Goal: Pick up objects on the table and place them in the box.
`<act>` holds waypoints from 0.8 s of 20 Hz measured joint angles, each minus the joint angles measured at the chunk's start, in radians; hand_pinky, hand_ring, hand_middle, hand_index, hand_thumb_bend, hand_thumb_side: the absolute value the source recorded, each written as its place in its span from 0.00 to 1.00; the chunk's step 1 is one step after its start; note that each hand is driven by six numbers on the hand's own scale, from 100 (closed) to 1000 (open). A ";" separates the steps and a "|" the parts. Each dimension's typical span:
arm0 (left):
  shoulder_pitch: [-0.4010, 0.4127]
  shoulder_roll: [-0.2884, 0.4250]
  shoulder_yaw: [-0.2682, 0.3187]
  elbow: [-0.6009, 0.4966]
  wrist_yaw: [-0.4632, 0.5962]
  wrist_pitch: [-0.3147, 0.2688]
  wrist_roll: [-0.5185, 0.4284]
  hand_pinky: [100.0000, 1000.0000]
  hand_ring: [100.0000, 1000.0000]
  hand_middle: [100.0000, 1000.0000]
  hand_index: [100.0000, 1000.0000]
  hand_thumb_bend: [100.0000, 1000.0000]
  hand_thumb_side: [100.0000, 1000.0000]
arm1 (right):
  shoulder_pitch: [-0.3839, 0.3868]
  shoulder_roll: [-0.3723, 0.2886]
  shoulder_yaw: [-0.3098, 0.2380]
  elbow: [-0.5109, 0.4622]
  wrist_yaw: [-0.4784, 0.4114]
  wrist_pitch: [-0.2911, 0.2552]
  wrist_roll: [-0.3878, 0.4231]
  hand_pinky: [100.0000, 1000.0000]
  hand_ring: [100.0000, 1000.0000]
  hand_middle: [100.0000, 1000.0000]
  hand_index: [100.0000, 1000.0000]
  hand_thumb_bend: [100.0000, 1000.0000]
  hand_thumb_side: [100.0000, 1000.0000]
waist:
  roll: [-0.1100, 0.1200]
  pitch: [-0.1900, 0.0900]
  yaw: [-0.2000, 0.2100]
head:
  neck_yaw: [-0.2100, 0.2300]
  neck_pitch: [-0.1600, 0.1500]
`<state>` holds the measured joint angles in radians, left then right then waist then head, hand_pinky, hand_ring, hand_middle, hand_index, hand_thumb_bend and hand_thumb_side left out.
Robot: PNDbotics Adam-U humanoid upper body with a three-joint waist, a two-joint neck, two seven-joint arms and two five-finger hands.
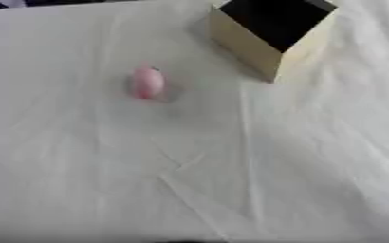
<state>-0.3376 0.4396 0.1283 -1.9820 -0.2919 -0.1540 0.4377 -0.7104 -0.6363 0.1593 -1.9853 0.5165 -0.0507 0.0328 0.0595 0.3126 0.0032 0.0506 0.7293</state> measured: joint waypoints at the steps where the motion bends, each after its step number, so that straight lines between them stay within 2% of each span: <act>1: -0.010 0.013 -0.007 0.000 0.000 0.011 -0.012 0.74 0.79 0.73 0.88 0.01 0.84 | 0.000 0.001 0.000 0.000 0.000 0.001 0.000 0.88 0.77 0.74 0.87 0.00 0.85 | 0.000 -0.002 0.001 | 0.000 0.000; 6: -0.090 0.138 -0.079 0.003 0.010 0.113 -0.132 0.72 0.77 0.72 0.87 0.02 0.84 | -0.005 0.013 0.000 0.000 0.002 0.012 0.006 0.88 0.77 0.74 0.87 0.00 0.85 | 0.000 -0.012 0.002 | -0.004 0.009; 10: -0.189 0.248 -0.152 0.042 0.011 0.189 -0.258 0.71 0.75 0.73 0.86 0.03 0.85 | -0.011 0.022 0.000 0.000 0.010 0.019 0.013 0.88 0.77 0.74 0.87 0.00 0.85 | 0.001 -0.016 -0.003 | -0.008 0.010; 14: -0.286 0.311 -0.234 0.113 -0.010 0.218 -0.418 0.72 0.76 0.75 0.87 0.00 0.90 | -0.017 0.025 0.001 0.000 0.012 0.021 0.015 0.88 0.77 0.73 0.87 0.00 0.85 | 0.002 -0.017 -0.006 | -0.008 0.010; 16: -0.336 0.322 -0.273 0.154 -0.024 0.221 -0.510 0.73 0.77 0.76 0.86 0.00 0.87 | -0.021 0.027 0.001 0.000 0.014 0.021 0.016 0.88 0.77 0.73 0.87 0.00 0.85 | 0.004 -0.017 -0.009 | -0.007 0.010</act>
<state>-0.6734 0.7620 -0.1450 -1.8277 -0.3160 0.0665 -0.0726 -0.7309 -0.6095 0.1604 -1.9853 0.5305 -0.0297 0.0489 0.0631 0.2957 -0.0059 0.0431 0.7390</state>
